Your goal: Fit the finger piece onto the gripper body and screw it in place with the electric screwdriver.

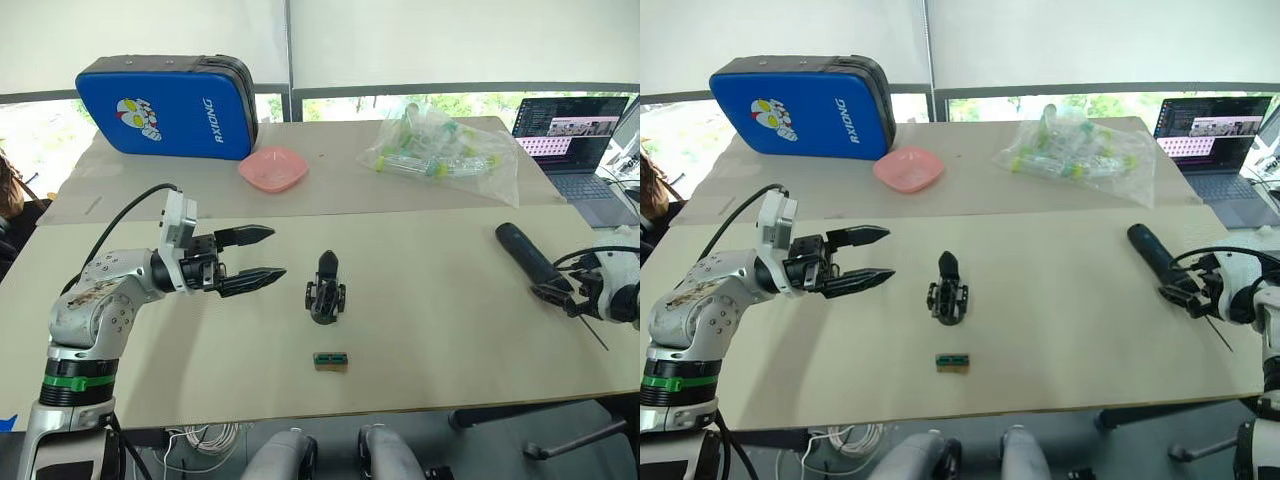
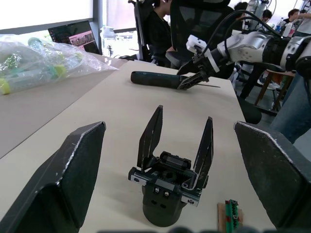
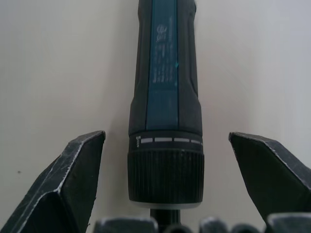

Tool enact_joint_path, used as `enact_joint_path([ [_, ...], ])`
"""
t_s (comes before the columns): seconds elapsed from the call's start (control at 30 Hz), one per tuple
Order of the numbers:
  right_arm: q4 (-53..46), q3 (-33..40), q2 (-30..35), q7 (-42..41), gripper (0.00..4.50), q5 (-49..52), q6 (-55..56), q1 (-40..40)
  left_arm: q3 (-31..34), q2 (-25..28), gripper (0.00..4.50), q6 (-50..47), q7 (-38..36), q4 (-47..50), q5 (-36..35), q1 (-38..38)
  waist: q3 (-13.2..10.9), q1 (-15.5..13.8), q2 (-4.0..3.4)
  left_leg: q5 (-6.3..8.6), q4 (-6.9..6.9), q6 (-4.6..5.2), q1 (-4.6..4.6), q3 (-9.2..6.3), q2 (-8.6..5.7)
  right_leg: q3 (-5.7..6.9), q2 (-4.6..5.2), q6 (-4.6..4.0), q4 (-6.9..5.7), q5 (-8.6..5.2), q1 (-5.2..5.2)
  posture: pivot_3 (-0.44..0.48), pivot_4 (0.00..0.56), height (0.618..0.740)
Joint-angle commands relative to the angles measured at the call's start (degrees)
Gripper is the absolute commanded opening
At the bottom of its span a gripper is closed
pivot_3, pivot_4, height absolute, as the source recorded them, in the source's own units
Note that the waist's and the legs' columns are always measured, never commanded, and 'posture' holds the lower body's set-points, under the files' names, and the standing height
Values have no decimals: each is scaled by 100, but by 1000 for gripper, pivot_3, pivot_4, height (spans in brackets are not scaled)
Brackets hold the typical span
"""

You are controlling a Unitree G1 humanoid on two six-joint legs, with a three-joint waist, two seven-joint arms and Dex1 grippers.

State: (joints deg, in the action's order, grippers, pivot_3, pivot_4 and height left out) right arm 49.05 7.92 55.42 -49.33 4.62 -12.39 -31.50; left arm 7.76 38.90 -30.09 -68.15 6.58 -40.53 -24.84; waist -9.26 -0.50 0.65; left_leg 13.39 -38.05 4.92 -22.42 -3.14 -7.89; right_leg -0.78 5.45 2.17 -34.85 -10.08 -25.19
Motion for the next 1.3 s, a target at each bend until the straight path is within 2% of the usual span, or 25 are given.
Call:
enact_joint_path([
  [0.03, 607, -91, 0, 16, 4500, -190, 389, -425, 111, 74, 4461, 70, 11, 191, -39, -29, 0, 4, 0, 0, 0, 0, 1, 0, 0, 0, -1, 0, -1, 0, 0, 0, 150, 740],
  [0.2, 1189, -87, -131, -454, 4500, -97, 539, -831, 80, 84, 4461, 80, -30, 180, -26, -44, 0, 40, 0, 2, 0, 3, 5, 0, 0, -1, -3, -1, -4, 2, 3, 0, 150, 740],
  [0.3, 1383, -10, -168, -443, 3656, -68, 772, -986, 63, 93, 4500, 96, -54, 173, -6, -48, 0, 71, 0, 2, 0, 3, 8, 0, 1, -1, -5, -3, -8, 4, 4, 0, 150, 740],
  [0.47, 1328, 177, -147, -414, 1917, 36, 1203, -933, 36, 159, 4500, 163, -221, 179, 36, 84, 0, 121, -1, 1, 0, 1, 9, -1, 1, -1, -7, -4, -13, 4, 1, 0, 150, 740],
  [0.53, 1028, 354, -157, -583, 1906, 244, 1393, -791, 26, 179, 4500, 187, -280, 178, 47, 136, -2, 123, -3, -1, 0, -2, 8, 0, 0, -1, -9, -4, -12, 4, -1, 0, 150, 740],
  [0.57, 742, 475, -179, -711, 1906, 409, 1425, -676, 31, 171, 4500, 230, -290, 161, 65, 150, -5, 122, -9, -2, 2, -3, 8, 0, 1, -1, -9, -4, -12, 4, -3, 0, 150, 740],
  [0.63, -474, 692, -209, -947, 1906, 788, 1069, -146, 61, 154, 4500, 376, -292, 110, 125, 202, -11, 121, -20, -2, 4, -4, 5, 0, 0, -2, -9, -4, -11, 4, -6, 0, 150, 740],
  [0.7, -2066, 875, -211, -940, 1906, 1153, 318, 569, 85, 173, 4500, 484, -342, 61, 174, 303, -13, 122, -30, -1, 7, -2, 4, 0, 0, -5, -9, -3, -13, 4, -10, 0, 150, 740],
  [0.93, -6439, 1448, -81, -219, 1906, 2098, -2558, 2401, 153, 380, 4500, 988, -678, -207, 453, 745, -14, 44, -39, 9, 12, 11, 0, -1, 10, -9, -14, -4, -21, 3, -22, 0, 150, 740],
  [1.07, -7558, 1492, -224, 162, 1906, 2158, -3098, 3058, 169, 373, 4500, 1298, -782, -349, 573, 912, -14, -28, -37, 10, 11, 10, -1, -1, 11, -6, -8, -5, -11, 4, -15, 0, 150, 740],
  [1.3, -8044, 1191, -608, 543, 1906, 2105, -3252, 3681, 76, 324, 4500, 1462, -805, -334, 657, 1057, -18, -156, -28, 11, 10, 12, -1, 0, 4, 0, 0, 1, 1, 4, -7, 0, 150, 740],
])
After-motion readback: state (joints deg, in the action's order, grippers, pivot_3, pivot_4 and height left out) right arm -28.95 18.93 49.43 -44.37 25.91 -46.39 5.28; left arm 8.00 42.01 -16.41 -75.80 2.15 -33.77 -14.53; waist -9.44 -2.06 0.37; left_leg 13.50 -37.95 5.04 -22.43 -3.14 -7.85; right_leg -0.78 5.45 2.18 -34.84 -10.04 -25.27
